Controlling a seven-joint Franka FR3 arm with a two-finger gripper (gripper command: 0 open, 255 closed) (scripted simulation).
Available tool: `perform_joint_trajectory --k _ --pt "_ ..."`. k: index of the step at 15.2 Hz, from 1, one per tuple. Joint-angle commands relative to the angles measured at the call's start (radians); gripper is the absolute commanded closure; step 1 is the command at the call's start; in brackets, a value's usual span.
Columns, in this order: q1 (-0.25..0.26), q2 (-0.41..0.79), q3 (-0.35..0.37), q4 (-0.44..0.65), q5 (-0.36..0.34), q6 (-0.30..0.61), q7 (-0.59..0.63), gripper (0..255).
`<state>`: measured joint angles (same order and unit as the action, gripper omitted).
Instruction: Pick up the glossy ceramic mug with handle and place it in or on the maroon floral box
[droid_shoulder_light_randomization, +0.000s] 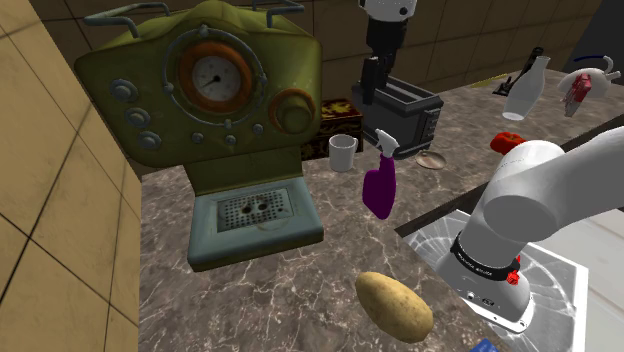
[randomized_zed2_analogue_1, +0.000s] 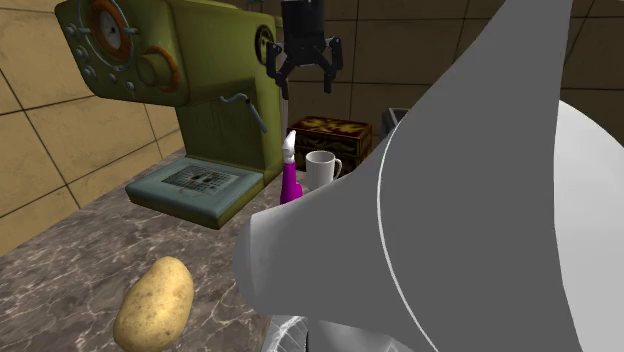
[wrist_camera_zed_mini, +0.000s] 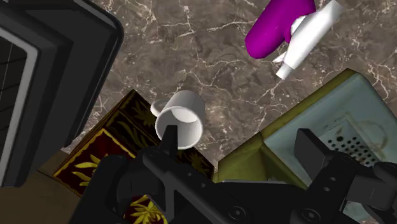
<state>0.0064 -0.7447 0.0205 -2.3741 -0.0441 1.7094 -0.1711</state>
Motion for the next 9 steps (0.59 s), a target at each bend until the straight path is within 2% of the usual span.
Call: perform_joint_trajectory --k 1,9 --pt "0.0 0.0 0.0 0.0 0.0 0.0 0.0 0" --pt "-0.005 0.183 -0.026 -0.105 -0.01 0.277 -0.024 0"
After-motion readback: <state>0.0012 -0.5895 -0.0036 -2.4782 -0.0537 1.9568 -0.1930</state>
